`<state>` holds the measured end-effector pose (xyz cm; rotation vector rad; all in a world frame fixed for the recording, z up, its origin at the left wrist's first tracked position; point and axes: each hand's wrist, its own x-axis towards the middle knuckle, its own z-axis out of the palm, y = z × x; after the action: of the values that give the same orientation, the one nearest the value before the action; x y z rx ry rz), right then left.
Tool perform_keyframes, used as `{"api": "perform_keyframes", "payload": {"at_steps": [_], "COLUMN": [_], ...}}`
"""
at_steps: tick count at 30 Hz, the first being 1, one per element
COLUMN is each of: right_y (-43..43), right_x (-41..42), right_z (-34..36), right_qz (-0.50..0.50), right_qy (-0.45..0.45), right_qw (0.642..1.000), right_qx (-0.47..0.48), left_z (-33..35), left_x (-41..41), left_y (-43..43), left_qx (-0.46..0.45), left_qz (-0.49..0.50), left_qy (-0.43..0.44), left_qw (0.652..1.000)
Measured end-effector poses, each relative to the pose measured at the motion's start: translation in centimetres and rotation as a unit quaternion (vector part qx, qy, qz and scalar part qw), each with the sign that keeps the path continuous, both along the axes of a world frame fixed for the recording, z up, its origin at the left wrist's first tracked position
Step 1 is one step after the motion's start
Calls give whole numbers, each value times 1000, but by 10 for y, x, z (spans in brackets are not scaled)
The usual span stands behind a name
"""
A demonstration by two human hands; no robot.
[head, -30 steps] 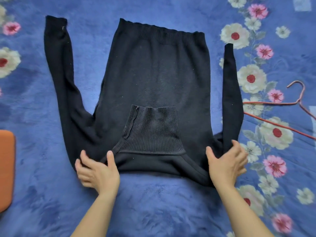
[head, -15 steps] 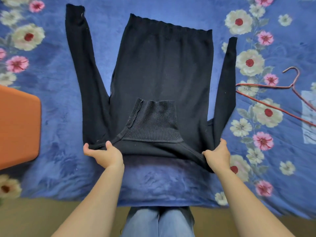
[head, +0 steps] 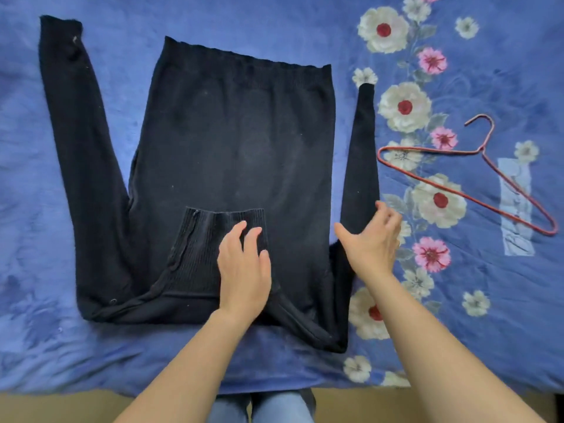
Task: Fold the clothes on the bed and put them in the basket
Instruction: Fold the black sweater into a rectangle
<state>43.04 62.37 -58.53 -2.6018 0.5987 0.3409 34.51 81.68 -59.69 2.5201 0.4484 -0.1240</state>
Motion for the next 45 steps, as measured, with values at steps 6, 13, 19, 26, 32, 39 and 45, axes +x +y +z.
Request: {"api": "perform_keyframes", "payload": {"at_steps": [6,13,19,26,32,39,45], "right_y": [-22,-35,-33,-24,19,33,46], "right_x": [37,-5,-32,-41,-52,-56,-58], "right_z": [-12,12,12,0,-3,-3,18], "right_qz": [-8,32,148,152,334,355,446], "right_qy": [2,-101,-140,-23,-79,11,54], "right_qw": [1000,978,964,977,935,935,892], "right_qx": [29,182,170,147,93,18,41], "left_z": [11,21,36,98,31,7,18], "left_x": [67,174,204,214,180,166,189], "left_y": [-59,-102,-111,-32,76,75,90], "left_qx": [-226,-536,-573,-836,-716,-484,-517], "left_qz": [-45,142,109,161,410,338,358], "left_qy": [84,275,258,44,20,123,83], "left_qw": [969,786,770,523,565,797,773]}}
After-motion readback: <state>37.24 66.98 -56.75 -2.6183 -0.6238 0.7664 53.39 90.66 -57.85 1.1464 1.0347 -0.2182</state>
